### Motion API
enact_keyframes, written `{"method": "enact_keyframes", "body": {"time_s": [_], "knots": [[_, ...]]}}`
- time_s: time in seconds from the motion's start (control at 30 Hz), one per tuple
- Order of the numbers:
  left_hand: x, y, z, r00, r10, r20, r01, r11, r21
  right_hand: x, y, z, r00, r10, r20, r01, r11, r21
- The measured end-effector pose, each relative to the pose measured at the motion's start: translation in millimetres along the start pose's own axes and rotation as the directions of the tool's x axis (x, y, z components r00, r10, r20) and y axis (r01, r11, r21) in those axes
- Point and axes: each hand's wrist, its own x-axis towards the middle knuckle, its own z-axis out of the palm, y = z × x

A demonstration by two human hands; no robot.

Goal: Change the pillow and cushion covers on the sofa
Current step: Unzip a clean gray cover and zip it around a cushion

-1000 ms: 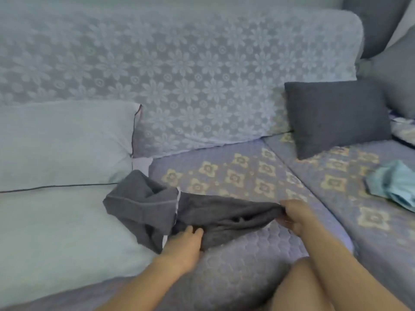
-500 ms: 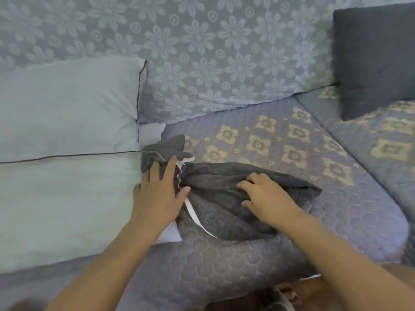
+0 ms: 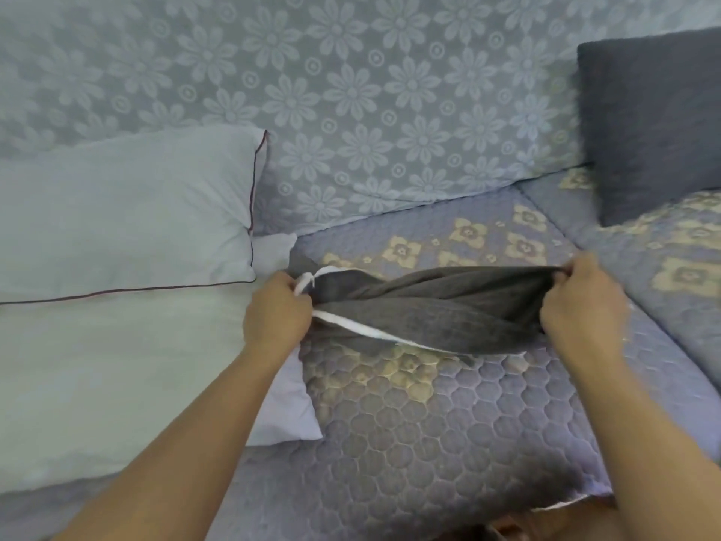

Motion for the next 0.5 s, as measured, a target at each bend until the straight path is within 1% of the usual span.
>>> {"method": "enact_keyframes", "body": {"time_s": [0.03, 0.07, 0.1, 0.13, 0.17, 0.2, 0.23, 0.27, 0.3, 0.33, 0.37, 0.4, 0.43, 0.5], "knots": [[-9, 9, -9, 0.998, -0.056, -0.014, 0.050, 0.954, -0.297, 4, 7, -4, 0.999, 0.034, 0.019, -0.032, 0.998, -0.061], [-24, 17, -19, 0.993, -0.116, 0.002, 0.097, 0.822, -0.562, 5, 10, -7, 0.999, 0.028, 0.038, -0.022, 0.990, -0.136], [-41, 24, -27, 0.986, -0.149, 0.073, 0.153, 0.647, -0.747, 1, 7, -10, 0.999, -0.027, 0.027, 0.031, 0.987, -0.160], [-59, 29, -32, 0.971, -0.151, 0.188, 0.238, 0.473, -0.848, -7, -2, -11, 0.993, -0.122, 0.008, 0.122, 0.985, -0.123], [-74, 32, -36, 0.946, -0.122, 0.301, 0.324, 0.323, -0.889, -18, -13, -11, 0.969, -0.247, 0.006, 0.247, 0.968, -0.045], [-86, 33, -37, 0.921, -0.087, 0.379, 0.389, 0.225, -0.893, -34, -26, -9, 0.921, -0.388, 0.035, 0.385, 0.921, 0.066], [-94, 32, -35, 0.904, -0.070, 0.421, 0.427, 0.188, -0.885, -52, -36, -5, 0.840, -0.535, 0.087, 0.515, 0.838, 0.179], [-100, 31, -31, 0.904, -0.073, 0.421, 0.426, 0.210, -0.880, -71, -44, -1, 0.737, -0.663, 0.129, 0.623, 0.741, 0.251], [-104, 28, -26, 0.926, -0.094, 0.365, 0.376, 0.300, -0.877, -88, -49, 5, 0.638, -0.753, 0.158, 0.705, 0.655, 0.272], [-107, 26, -23, 0.959, -0.095, 0.266, 0.281, 0.430, -0.858, -98, -49, 14, 0.566, -0.804, 0.181, 0.756, 0.594, 0.276], [-111, 26, -21, 0.984, -0.050, 0.173, 0.173, 0.537, -0.826, -102, -49, 21, 0.548, -0.814, 0.194, 0.760, 0.581, 0.292], [-114, 26, -20, 0.994, 0.013, 0.113, 0.083, 0.599, -0.797, -101, -52, 25, 0.560, -0.805, 0.196, 0.734, 0.592, 0.333], [-118, 24, -20, 0.994, 0.068, 0.084, 0.025, 0.612, -0.791, -99, -57, 29, 0.566, -0.800, 0.199, 0.708, 0.595, 0.380], [-123, 23, -25, 0.991, 0.117, 0.060, -0.022, 0.597, -0.802, -92, -68, 34, 0.529, -0.829, 0.184, 0.721, 0.553, 0.417]]}}
